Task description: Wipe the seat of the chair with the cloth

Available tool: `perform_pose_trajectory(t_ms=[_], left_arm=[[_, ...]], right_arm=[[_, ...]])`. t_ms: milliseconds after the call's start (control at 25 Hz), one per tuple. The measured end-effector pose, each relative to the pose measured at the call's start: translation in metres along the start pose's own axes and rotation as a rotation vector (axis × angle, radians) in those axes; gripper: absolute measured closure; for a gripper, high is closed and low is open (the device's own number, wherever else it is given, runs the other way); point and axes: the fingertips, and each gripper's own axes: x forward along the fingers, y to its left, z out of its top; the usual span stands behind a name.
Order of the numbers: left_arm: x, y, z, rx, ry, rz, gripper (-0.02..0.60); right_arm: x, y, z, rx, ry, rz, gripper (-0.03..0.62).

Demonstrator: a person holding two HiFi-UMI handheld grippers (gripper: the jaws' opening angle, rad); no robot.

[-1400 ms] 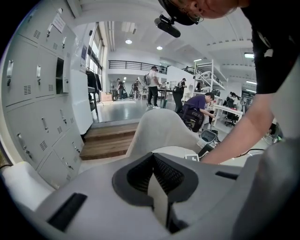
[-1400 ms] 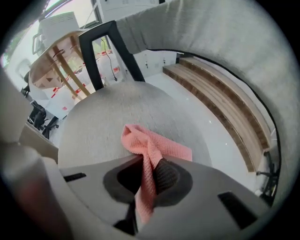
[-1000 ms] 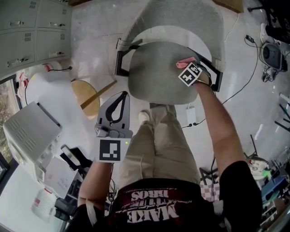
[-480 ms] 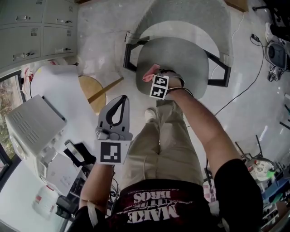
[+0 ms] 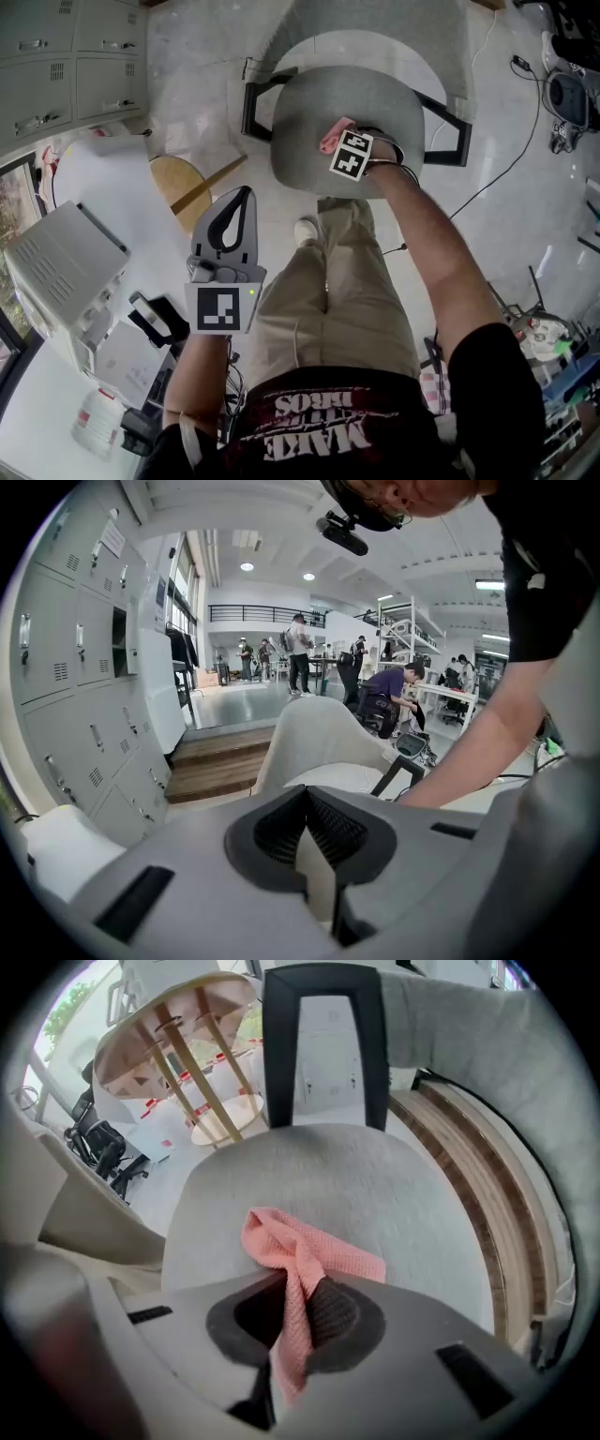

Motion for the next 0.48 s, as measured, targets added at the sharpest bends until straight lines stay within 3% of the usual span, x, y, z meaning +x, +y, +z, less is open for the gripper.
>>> perform_pose_trajectory(t_ms=[280,400,480], left_arm=[[0.003,-0.003,0.019,-0.001,-0.047,-0.025,0.575],[0.001,-0.008,0.022,0.022,-0.051,-0.039,0.576],[-0.001,-0.013,0.025,0.033,-0.052,-0.050,0.576]], right_arm=[[-0.025,-0.034,-0.122,0.184,0.157,-0.034,0.562],[-0.032,-0.037,-0.141,0.219,0.199,-0.066,0.562],[-0.039,-0.035,-0.128,0.231,0.172,-0.100,0.562]])
